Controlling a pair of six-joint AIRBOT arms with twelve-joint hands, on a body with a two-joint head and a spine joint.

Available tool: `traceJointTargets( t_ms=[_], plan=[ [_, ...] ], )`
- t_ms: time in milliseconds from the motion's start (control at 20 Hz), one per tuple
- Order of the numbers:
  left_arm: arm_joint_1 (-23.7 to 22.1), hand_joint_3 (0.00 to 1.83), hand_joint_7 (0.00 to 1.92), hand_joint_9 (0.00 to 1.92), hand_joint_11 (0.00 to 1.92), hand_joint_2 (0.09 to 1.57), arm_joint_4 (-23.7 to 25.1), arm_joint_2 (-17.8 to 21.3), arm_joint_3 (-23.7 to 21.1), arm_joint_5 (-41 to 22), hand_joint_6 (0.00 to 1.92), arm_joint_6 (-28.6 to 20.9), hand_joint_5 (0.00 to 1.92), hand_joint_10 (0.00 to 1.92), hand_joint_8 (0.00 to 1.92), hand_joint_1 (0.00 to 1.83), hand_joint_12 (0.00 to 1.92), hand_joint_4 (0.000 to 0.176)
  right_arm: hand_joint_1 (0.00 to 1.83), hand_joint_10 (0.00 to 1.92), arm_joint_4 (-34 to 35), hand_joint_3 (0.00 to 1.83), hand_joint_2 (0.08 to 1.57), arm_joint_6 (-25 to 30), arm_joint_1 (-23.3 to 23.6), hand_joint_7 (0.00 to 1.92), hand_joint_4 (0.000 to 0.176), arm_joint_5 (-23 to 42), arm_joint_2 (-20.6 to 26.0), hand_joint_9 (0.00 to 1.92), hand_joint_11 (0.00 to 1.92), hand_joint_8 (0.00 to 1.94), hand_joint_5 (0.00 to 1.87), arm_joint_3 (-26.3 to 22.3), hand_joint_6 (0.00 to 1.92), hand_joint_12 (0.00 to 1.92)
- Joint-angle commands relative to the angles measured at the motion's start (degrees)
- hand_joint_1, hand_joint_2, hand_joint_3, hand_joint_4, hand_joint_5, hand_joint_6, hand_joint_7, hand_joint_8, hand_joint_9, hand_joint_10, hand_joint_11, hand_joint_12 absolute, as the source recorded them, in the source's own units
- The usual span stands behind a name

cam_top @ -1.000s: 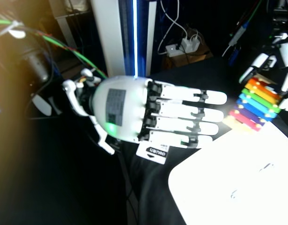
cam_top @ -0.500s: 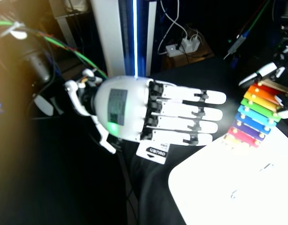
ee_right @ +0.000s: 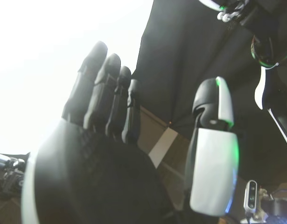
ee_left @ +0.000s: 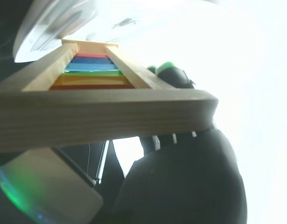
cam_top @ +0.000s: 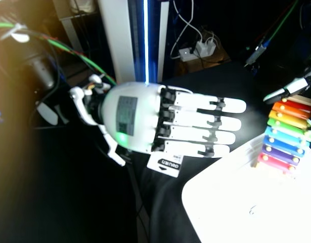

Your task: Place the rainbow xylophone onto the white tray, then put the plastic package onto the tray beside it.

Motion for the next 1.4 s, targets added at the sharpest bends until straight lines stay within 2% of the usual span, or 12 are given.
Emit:
traceJointTargets(
  t_ms=[0,50,100,200,500,650,700,850,1100,1150,1200,1350],
  plan=[
    [-1.4,1.08,0.77,0.85,0.99,0.59,-0.1,-0.3,0.7,-5.5,1.92,-0.4,0.69,1.72,1.92,1.7,1.92,0.013,1.07,0.0,2.1,0.01,0.92,0.6,0.7,0.51,0.018,6.9,0.1,0.55,0.43,0.0,0.44,0.0,0.0,0.39],
    [-2.1,1.0,0.73,0.82,0.91,0.64,0.3,-1.0,1.7,-4.2,1.92,-0.4,0.69,1.7,1.92,1.69,1.92,0.104,1.08,0.01,2.1,0.0,0.92,0.6,0.7,0.53,0.02,6.9,0.1,0.57,0.44,0.01,0.46,0.0,0.01,0.39],
    [-2.7,1.0,0.73,0.82,0.91,0.64,0.6,-1.5,2.5,-3.4,1.92,-0.4,0.69,1.7,1.92,1.69,1.92,0.104,1.08,0.01,2.1,0.0,0.92,0.6,0.7,0.53,0.02,7.0,0.1,0.57,0.44,0.01,0.46,0.0,0.01,0.39],
    [-3.6,0.84,0.65,0.76,0.83,0.74,1.0,-2.5,4.0,-1.7,1.92,-0.4,0.61,1.69,1.92,1.67,1.92,0.169,1.11,0.01,2.1,0.0,0.92,0.6,0.7,0.54,0.014,7.1,0.1,0.58,0.44,0.01,0.46,0.0,0.01,0.38],
    [-4.6,0.53,0.53,0.69,0.7,0.91,1.0,-6.0,9.2,1.6,1.92,-1.9,0.58,1.64,1.92,1.64,1.92,0.176,1.16,0.0,2.1,0.0,0.93,0.6,0.7,0.56,0.018,7.4,0.0,0.58,0.46,0.0,0.47,0.0,0.0,0.31],
    [-4.7,0.52,0.56,0.69,0.72,0.87,1.0,-7.1,10.8,2.2,1.92,-2.9,0.59,1.67,1.92,1.78,1.62,0.176,1.14,0.0,2.0,0.0,0.93,0.6,0.7,0.55,0.015,7.5,-0.1,0.56,0.45,0.0,0.46,0.0,0.0,0.29],
    [-4.7,0.22,0.55,0.69,0.67,1.02,1.0,-7.5,11.5,2.5,1.92,-3.3,0.59,1.66,1.92,1.77,1.54,0.164,1.13,0.0,2.0,0.0,0.93,0.6,0.7,0.56,0.008,7.5,-0.1,0.58,0.49,0.0,0.46,0.0,0.0,0.25],
    [-5.1,0.17,0.54,0.72,0.75,1.07,1.0,-8.9,13.6,4.2,1.92,-3.7,0.56,1.52,1.92,1.64,1.88,0.151,1.12,0.01,1.8,0.0,0.92,0.6,0.7,0.58,0.007,7.6,-0.3,0.6,0.52,0.01,0.46,0.2,0.0,0.25],
    [-6.1,0.08,0.55,0.74,0.75,1.1,1.4,-11.2,16.9,6.4,1.91,-4.4,0.56,1.48,1.84,1.63,1.83,0.118,1.12,0.01,1.6,0.0,0.92,0.6,0.7,0.59,0.015,7.8,-0.7,0.61,0.53,0.01,0.46,0.4,0.0,0.24],
    [-6.3,0.06,0.58,0.77,0.75,1.1,1.4,-11.4,17.3,6.8,1.87,-4.4,0.61,1.44,1.8,1.63,1.79,0.077,1.13,0.01,1.6,0.0,0.92,0.6,0.7,0.59,0.019,7.8,-0.8,0.61,0.53,0.01,0.47,0.5,0.0,0.24],
    [-6.4,0.04,0.68,0.75,0.79,1.12,1.5,-11.8,17.9,7.1,1.66,-4.4,0.62,1.45,1.49,1.62,1.43,0.0,1.13,0.01,1.5,0.0,0.92,0.6,0.7,0.59,0.004,7.8,-0.9,0.61,0.52,0.0,0.46,0.5,0.0,0.24],
    [-6.6,0.0,0.78,0.85,0.75,1.17,1.6,-12.6,19.3,8.2,1.36,-4.4,0.77,1.29,1.26,1.37,1.44,0.0,1.11,0.01,1.3,0.0,0.9,0.6,0.7,0.6,0.008,7.8,-1.1,0.62,0.55,0.01,0.46,0.7,0.0,0.24]
  ],
)
